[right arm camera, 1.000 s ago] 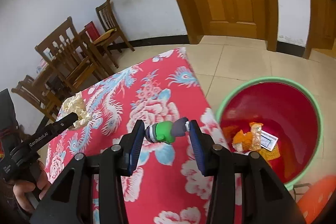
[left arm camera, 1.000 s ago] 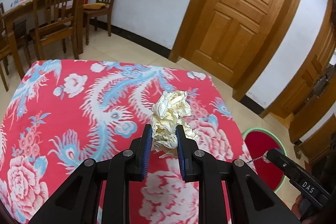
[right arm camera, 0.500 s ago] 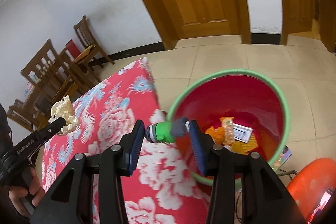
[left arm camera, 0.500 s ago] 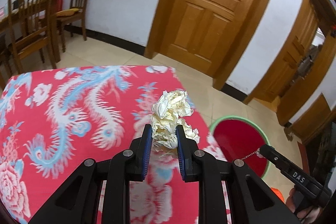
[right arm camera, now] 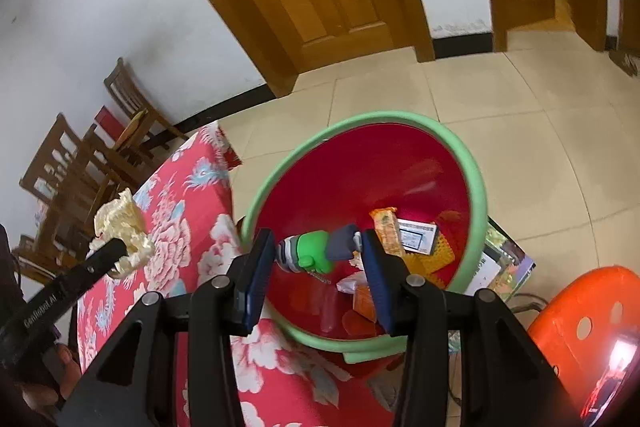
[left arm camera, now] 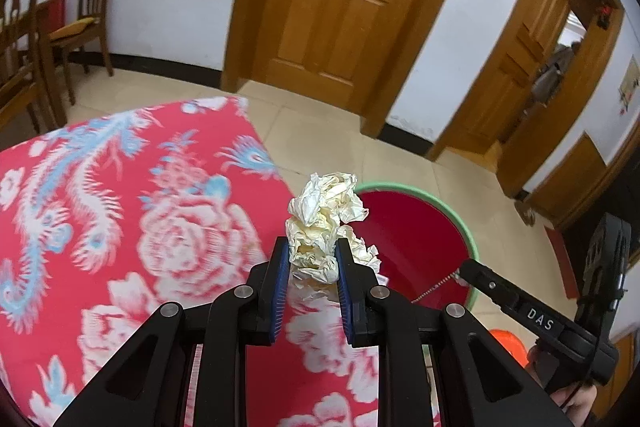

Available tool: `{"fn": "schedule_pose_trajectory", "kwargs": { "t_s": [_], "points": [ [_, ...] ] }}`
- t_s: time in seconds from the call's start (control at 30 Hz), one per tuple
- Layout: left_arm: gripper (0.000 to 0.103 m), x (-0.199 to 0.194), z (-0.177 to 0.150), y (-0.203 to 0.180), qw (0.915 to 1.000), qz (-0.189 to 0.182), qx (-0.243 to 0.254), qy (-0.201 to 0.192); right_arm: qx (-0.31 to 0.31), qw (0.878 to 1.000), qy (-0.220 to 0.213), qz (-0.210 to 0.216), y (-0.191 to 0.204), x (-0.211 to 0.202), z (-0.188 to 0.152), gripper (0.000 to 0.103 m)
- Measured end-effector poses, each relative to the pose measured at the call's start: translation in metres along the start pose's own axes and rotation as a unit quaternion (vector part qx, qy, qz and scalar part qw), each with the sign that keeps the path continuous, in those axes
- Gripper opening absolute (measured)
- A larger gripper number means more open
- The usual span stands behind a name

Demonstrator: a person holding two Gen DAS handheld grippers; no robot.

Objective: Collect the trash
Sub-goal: 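Carry the paper in the left tool while the right tool carries the bottle over the bin, then open the left tool over the bin while the right tool releases the bottle into it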

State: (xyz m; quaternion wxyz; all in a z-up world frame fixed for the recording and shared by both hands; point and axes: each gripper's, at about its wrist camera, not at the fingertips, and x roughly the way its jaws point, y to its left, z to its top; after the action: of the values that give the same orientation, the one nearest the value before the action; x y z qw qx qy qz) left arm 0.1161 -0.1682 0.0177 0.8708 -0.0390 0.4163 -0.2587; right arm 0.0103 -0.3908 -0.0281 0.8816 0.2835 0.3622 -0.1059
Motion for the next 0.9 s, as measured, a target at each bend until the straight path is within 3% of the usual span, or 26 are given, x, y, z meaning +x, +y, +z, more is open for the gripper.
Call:
{"fn": "schedule_pose_trajectory", "kwargs": {
  "t_s": [0.6,0.67,0.73,0.9],
  "points": [
    [0.024,0.048,-0.015,-0.047,0.9974,-0.030,0.049,0.044,0.044,0.999,-0.002,-0.003,-0.033,-0.003,0.001,0.055],
    [0.029,0.051,-0.015,-0.051,0.9967,-0.032,0.057,0.047,0.047,0.999,-0.004,-0.002,-0.034,-0.004,0.001,0.055],
    [0.043,0.052,-0.016,-0.053,0.9965,-0.033,0.058,0.049,0.047,0.999,-0.005,-0.003,-0.034,-0.005,0.001,0.055],
    [0.046,0.048,-0.018,-0.050,0.9969,-0.028,0.056,0.048,0.046,0.999,-0.010,-0.003,-0.033,-0.011,0.000,0.055]
  ]
}}
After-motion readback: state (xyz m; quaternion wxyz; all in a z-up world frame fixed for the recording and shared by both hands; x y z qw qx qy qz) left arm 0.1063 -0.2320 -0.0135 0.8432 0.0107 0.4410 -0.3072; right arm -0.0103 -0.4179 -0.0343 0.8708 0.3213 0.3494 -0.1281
